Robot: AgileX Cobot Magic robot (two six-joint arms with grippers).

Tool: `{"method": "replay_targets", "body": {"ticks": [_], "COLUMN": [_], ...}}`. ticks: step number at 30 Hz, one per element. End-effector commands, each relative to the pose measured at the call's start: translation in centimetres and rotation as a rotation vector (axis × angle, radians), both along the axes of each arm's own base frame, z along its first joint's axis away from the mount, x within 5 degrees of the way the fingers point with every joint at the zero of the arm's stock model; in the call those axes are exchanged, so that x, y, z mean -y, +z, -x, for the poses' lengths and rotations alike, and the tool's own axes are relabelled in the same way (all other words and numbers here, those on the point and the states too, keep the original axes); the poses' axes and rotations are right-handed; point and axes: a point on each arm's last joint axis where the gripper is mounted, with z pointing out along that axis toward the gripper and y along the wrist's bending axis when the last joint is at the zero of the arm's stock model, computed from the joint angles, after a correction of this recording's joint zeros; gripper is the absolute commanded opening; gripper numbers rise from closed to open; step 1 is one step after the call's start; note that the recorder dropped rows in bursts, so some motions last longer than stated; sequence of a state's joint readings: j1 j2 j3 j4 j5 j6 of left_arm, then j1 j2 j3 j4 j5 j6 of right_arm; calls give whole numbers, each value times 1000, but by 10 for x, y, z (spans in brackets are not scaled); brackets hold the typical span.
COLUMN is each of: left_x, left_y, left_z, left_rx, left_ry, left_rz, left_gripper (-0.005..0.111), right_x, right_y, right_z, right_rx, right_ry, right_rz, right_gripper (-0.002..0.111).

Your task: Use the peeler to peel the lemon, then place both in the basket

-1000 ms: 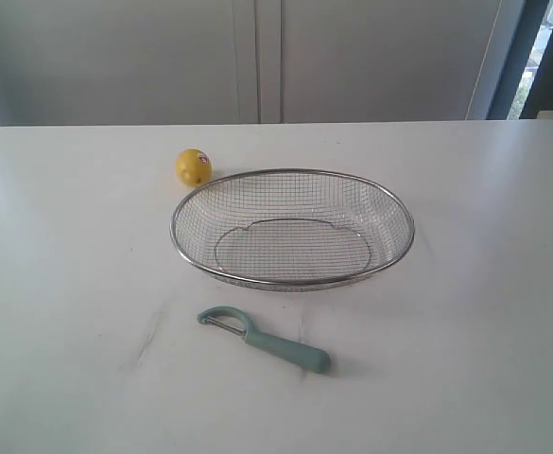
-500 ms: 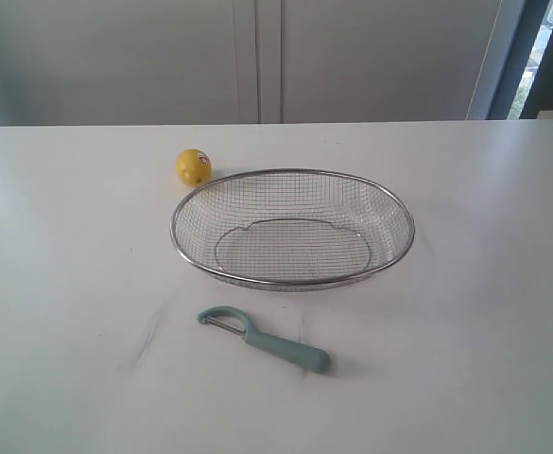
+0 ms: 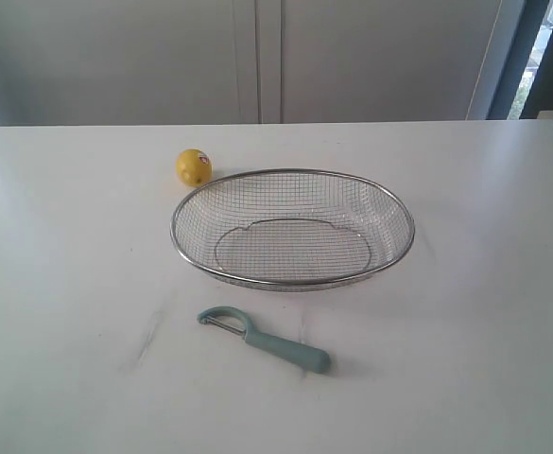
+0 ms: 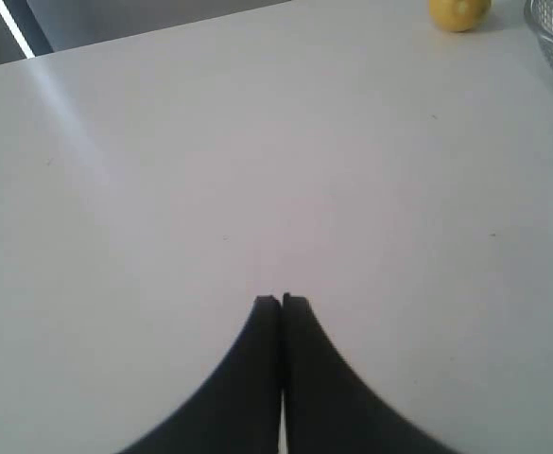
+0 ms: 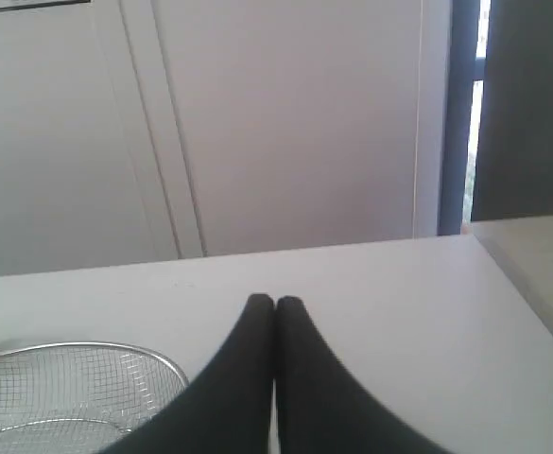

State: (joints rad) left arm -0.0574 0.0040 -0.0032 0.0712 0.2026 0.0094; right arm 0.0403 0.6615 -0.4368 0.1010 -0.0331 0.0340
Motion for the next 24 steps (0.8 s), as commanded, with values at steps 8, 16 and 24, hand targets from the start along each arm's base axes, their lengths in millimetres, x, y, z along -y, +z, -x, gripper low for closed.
{"method": "replay_targets", "body": {"ticks": [8, 16, 24], "left_x": [0, 0, 0], "left_y": [-1, -1, -1], "left_z": [0, 0, 0], "left_rx": [1, 1, 1], "left_ry": [2, 2, 2], "left_rz": [7, 7, 7], "left_gripper": [0, 0, 0], "right_x": [-6, -10, -28], "right_y": [-1, -26, -30], "right_z": [-27, -53, -53], "right_rx": [-546, -794, -811], "right_ry": [73, 108, 226], "right_rz": [53, 74, 176], "right_gripper": [0, 0, 0]}}
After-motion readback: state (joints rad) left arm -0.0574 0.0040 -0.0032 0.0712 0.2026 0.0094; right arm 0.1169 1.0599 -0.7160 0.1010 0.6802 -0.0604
